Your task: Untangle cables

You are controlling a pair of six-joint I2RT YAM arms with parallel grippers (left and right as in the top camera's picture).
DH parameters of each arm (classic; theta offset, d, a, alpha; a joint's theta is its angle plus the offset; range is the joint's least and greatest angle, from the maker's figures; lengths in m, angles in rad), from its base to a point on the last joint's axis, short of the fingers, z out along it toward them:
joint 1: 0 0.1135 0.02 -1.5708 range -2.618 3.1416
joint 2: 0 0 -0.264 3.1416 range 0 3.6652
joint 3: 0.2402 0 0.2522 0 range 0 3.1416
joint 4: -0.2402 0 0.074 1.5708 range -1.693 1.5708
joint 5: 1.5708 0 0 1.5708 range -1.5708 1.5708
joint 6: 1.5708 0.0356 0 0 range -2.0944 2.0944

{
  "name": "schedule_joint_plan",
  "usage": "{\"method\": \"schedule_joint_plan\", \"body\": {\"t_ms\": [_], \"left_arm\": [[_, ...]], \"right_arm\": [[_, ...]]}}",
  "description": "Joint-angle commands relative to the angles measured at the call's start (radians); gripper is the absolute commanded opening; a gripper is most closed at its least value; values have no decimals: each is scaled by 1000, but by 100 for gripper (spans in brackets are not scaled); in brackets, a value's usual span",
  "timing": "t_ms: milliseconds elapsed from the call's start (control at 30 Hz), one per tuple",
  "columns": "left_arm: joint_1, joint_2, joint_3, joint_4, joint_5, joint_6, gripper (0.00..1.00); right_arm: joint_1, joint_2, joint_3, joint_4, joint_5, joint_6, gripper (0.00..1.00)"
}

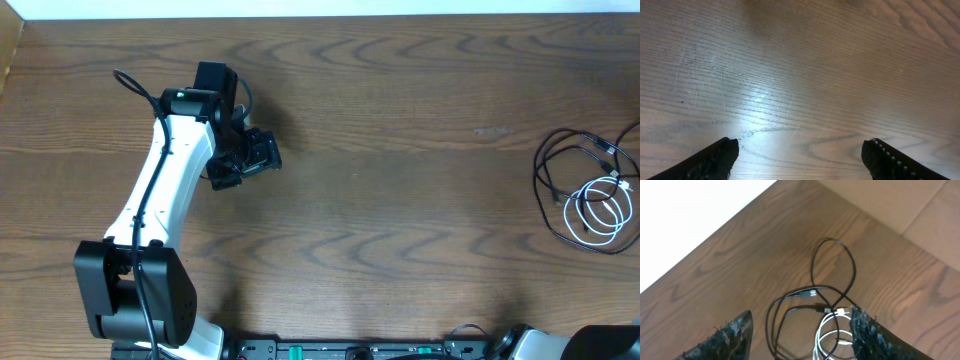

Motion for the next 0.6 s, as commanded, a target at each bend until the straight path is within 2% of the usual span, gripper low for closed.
{"method": "schedule_joint_plan", "body": {"t_ms": [0, 200, 233, 367, 467, 567], "left_arm": [[-2, 1, -7, -6, -13, 5, 84], [-7, 1, -7, 11, -3, 5, 84], [-13, 1, -7, 24, 13, 5, 84], [-47, 1, -7, 84, 86, 5, 84], [-111, 1, -7, 158, 87, 6, 84], [-160, 1, -7, 182, -6, 7, 85]], "right_arm": [[-2, 21, -3, -16, -74, -2, 60], [6, 71, -3, -107, -297, -2, 71], [16, 87, -3, -130, -379, -2, 80], [60, 128, -4, -152, -524, -11, 91], [145, 170, -4, -153, -652, -125, 97], [223, 188, -4, -169, -654, -215, 99]]}}
